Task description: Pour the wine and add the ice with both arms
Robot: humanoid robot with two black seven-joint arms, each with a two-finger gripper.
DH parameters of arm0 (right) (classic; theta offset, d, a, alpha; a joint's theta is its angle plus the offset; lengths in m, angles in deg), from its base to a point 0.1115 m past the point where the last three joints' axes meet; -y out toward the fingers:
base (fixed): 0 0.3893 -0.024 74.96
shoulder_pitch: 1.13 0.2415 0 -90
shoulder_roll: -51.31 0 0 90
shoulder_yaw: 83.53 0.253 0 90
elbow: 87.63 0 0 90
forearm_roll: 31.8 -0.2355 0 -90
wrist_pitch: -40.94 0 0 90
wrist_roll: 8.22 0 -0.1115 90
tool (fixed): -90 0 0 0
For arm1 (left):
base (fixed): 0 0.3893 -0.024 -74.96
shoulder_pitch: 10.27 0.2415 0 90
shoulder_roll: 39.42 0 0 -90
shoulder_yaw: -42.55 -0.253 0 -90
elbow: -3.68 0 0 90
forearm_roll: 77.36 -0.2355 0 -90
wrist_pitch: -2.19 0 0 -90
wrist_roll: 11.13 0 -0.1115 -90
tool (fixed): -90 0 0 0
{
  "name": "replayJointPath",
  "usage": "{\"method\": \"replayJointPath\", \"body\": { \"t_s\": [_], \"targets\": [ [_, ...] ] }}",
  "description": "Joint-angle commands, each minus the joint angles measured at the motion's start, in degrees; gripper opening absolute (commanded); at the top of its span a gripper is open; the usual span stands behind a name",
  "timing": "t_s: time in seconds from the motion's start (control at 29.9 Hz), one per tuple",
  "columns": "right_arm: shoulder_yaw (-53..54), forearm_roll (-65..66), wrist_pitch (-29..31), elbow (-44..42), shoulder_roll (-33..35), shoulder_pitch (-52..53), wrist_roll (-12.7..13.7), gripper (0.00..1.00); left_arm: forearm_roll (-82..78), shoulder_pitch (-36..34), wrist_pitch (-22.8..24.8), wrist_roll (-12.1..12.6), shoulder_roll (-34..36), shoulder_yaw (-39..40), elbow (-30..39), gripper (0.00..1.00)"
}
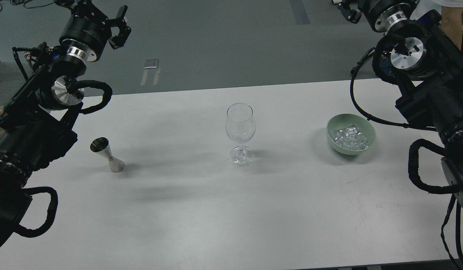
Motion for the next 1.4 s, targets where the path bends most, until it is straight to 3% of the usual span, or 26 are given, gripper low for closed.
{"method": "replayJointPath", "body": {
  "t_s": [0.0, 0.37, 1.37],
  "targets": [
    [0.4, -1.2, 0.0, -0.1, -0.5, 0.0, 0.0, 1.0, -0.2, 0.3, 0.1, -0.1, 0.3, -0.1, 0.0, 0.98],
    [0.4, -1.2, -0.1, -0.3, -0.1, 0.0, 0.3, 1.0, 0.6, 0.5, 0.1, -0.3, 0.2, 0.8, -3.5, 0.98],
    [0.1, -4.1, 0.0, -0.1, -1.0, -1.9, 0.0, 1.0, 3.4, 3.0, 1.8, -0.3, 0.3, 4.3, -3.6, 0.98]
  ]
}}
